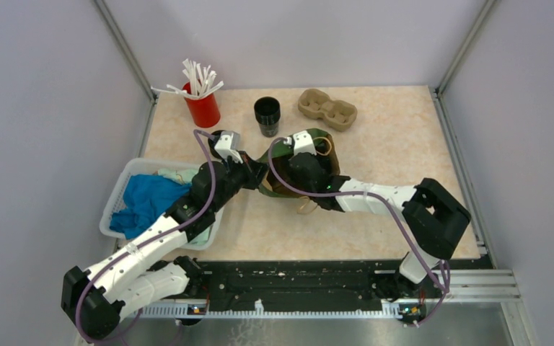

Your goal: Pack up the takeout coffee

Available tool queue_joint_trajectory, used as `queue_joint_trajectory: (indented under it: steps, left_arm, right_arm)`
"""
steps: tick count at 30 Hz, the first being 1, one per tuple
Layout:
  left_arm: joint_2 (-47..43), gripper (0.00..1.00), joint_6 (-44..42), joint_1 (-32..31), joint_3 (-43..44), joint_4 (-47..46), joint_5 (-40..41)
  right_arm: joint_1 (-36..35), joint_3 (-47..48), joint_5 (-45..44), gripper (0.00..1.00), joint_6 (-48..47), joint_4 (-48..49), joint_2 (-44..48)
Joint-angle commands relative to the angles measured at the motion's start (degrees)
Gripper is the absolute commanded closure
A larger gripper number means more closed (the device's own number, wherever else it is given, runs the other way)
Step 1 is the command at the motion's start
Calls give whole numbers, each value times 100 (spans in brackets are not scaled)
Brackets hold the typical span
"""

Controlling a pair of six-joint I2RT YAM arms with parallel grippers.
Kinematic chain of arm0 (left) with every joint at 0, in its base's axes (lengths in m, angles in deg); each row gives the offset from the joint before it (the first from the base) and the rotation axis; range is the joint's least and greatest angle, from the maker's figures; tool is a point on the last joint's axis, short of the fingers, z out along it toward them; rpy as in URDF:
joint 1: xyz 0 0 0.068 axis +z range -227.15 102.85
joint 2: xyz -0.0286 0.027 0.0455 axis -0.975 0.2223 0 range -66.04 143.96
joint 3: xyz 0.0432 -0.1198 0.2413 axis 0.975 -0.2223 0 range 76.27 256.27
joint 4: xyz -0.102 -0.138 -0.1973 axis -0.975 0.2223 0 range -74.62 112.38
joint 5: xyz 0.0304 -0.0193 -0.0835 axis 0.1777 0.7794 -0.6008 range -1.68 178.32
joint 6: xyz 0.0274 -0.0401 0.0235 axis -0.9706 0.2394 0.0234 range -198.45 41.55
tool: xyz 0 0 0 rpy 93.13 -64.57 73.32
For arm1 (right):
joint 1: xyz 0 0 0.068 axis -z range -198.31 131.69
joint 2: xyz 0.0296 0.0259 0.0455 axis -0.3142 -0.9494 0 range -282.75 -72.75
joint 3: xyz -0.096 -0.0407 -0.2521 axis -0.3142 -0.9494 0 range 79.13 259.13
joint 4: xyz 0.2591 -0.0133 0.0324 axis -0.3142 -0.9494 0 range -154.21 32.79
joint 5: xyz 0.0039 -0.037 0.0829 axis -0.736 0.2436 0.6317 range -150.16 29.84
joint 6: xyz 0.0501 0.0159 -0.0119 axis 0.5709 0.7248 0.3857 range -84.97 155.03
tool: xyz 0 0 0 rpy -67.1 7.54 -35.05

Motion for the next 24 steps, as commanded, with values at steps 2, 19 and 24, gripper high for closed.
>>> queue_joint_trajectory:
  steps: [2, 19, 24]
  left_arm:
    - [-96, 100, 34, -22, 20, -389, -123]
    - [86, 100, 172, -16, 24, -180, 343]
    - [170, 100, 154, -16, 82, -144, 522]
  right_arm:
    - [151, 213, 122, 26, -205, -157, -81]
    - [126, 445, 535, 56, -391, -635, 675]
    - [-30, 657, 607, 57, -244, -1334, 1205]
